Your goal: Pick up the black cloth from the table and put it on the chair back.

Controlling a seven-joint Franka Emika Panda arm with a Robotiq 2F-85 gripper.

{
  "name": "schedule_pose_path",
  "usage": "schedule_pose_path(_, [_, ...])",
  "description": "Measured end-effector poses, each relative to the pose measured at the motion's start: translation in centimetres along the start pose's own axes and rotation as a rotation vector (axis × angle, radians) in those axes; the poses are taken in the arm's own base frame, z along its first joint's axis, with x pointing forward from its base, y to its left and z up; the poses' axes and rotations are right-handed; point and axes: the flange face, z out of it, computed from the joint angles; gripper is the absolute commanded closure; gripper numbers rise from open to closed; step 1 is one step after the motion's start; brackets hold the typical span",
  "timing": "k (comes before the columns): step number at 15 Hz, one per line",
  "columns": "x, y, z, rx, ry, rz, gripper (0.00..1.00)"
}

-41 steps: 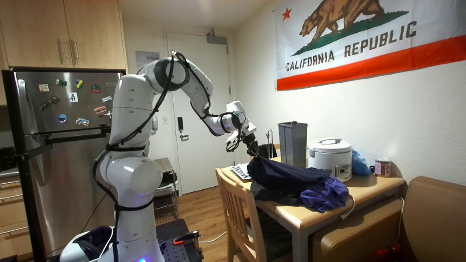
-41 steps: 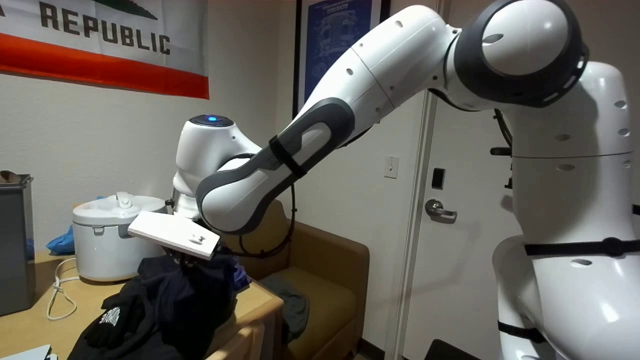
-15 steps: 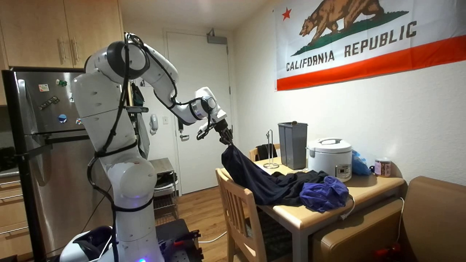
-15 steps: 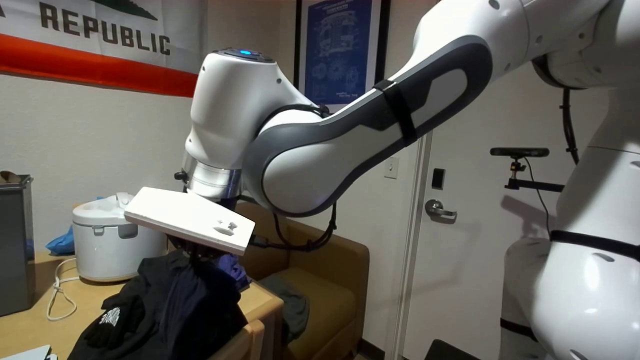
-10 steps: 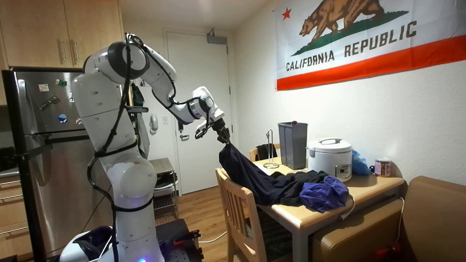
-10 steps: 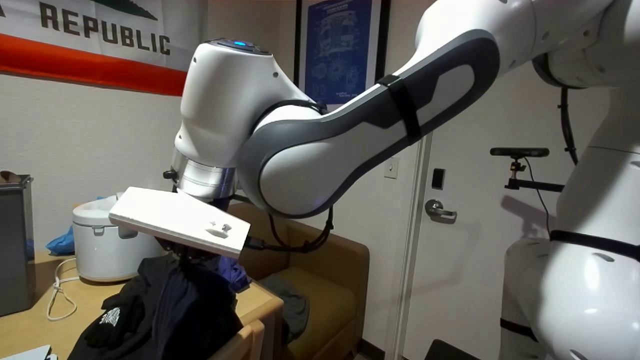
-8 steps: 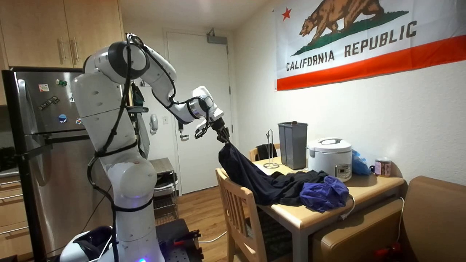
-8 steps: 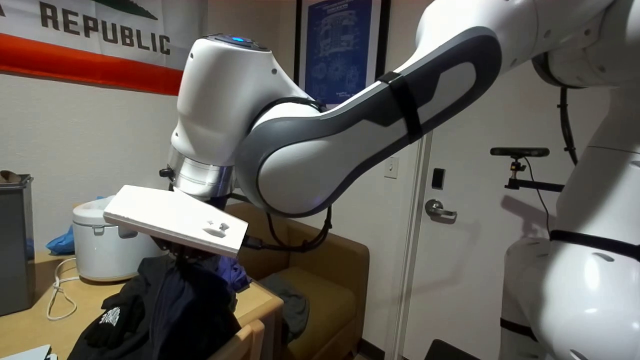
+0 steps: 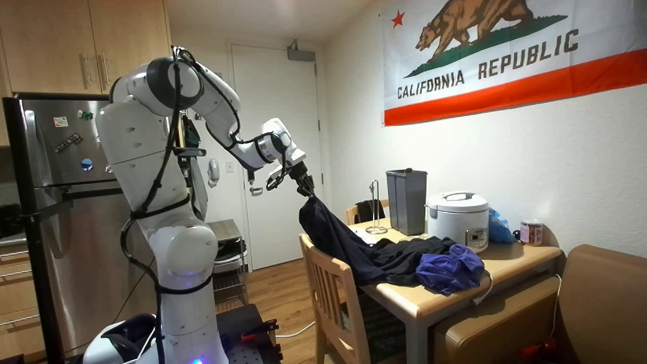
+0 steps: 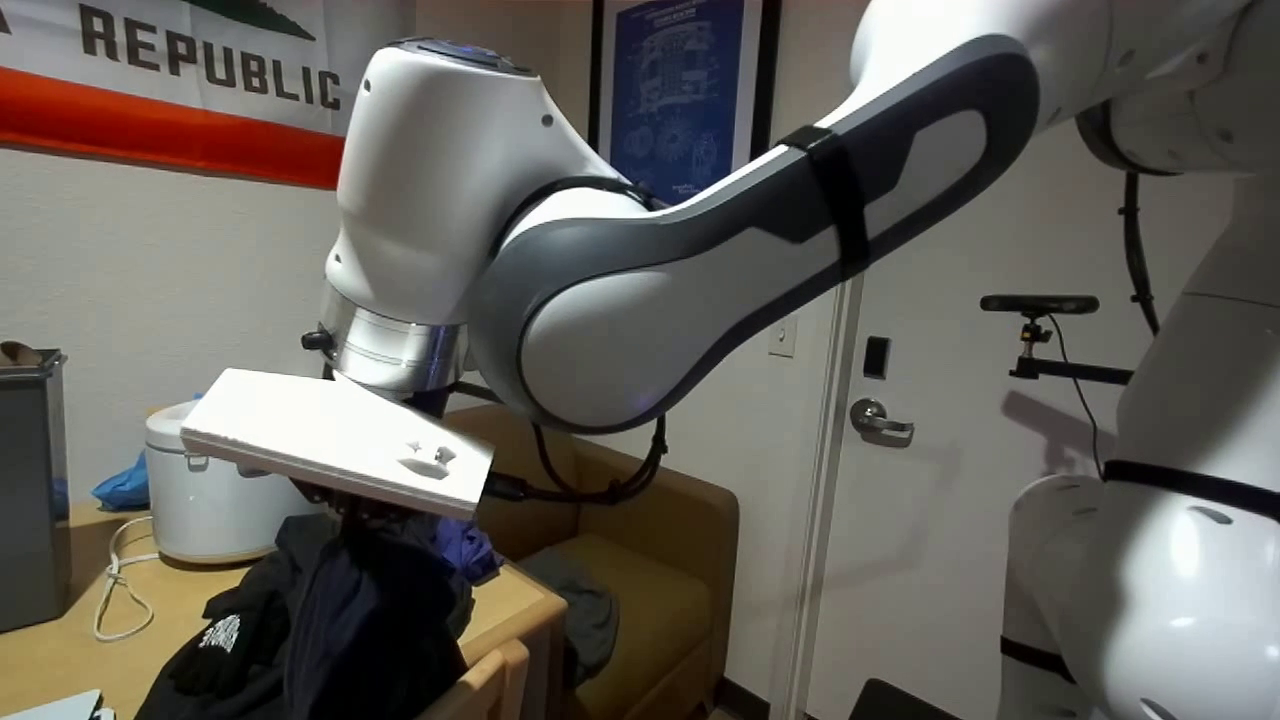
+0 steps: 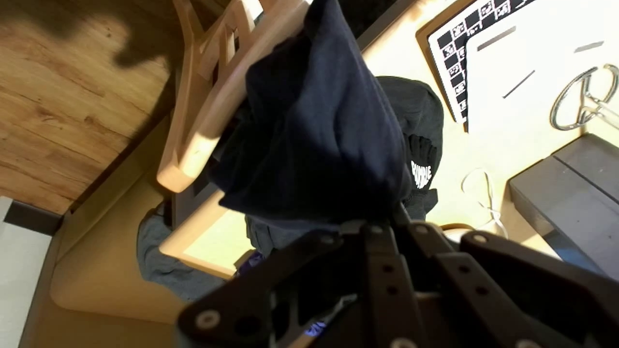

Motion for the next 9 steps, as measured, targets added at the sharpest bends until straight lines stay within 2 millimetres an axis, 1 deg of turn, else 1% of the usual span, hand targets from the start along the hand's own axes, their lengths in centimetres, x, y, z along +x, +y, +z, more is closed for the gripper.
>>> schedule_pose_path(4, [-0.5,0.2,-0.4,-0.007,-0.010,0.008,0.99])
schedule_pose_path(9, [-0.9,1.1,0.6,-0.037,-0.074,0.072,0.99])
